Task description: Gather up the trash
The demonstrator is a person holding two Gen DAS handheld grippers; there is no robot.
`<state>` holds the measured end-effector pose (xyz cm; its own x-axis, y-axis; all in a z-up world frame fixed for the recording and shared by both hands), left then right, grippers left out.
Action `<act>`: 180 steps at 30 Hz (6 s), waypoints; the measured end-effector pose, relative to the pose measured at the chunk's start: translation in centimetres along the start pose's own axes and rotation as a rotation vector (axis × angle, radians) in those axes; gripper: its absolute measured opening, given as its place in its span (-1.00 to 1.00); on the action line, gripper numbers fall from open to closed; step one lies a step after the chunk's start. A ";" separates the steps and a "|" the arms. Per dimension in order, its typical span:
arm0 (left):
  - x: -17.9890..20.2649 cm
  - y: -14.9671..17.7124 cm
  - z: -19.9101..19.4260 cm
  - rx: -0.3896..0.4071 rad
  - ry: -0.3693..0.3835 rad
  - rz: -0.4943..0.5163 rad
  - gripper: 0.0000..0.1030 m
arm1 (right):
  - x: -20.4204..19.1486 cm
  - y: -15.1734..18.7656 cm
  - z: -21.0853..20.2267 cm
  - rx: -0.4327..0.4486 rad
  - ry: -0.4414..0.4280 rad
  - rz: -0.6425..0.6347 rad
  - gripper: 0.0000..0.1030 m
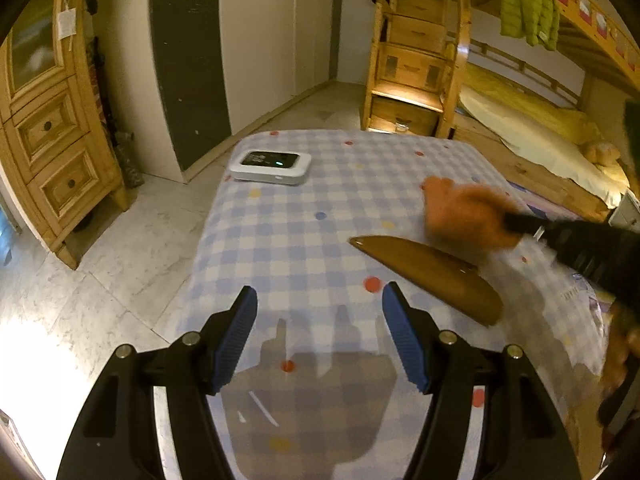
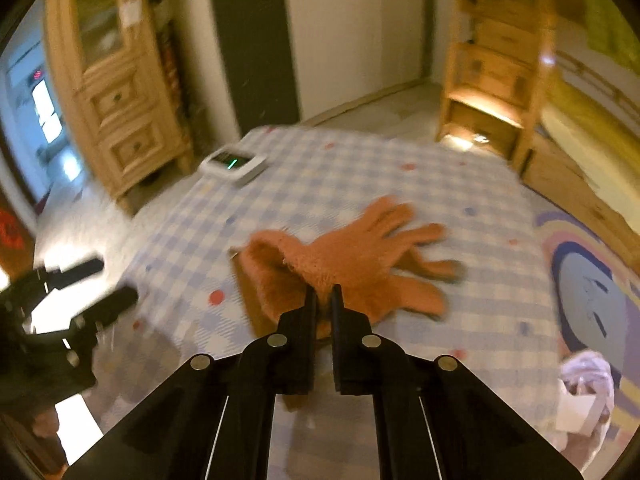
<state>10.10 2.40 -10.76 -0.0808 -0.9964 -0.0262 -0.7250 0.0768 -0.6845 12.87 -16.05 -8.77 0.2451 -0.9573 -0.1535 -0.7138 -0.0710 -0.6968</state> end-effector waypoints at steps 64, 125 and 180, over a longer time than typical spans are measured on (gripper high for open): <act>6.8 0.4 3.7 -0.103 0.042 0.007 0.04 | 6.5 4.3 -11.2 0.130 0.052 0.220 -0.87; 44.9 1.6 -2.7 0.048 0.592 0.550 0.04 | 30.3 17.4 -25.3 0.301 0.383 0.712 -0.35; 5.9 1.3 -18.0 0.006 -0.061 0.075 0.87 | 0.2 7.7 -26.3 0.180 0.071 0.129 0.85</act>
<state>-3.61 -2.77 1.36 -0.0925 -0.9883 -0.1214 -0.7142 0.1509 -0.6835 -9.81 -24.15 4.29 0.1085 -0.9729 -0.2041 -0.6065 0.0979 -0.7891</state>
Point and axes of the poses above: each gripper's, at about its wrist camera, not at the fingertips, and z roughly the way its jaws point, x to its right, y to its underside, the point moved 1 cm from there along z, roughly the way its jaws point, and after that the axes turned 4 degrees about -y, right-handed, at the moved point
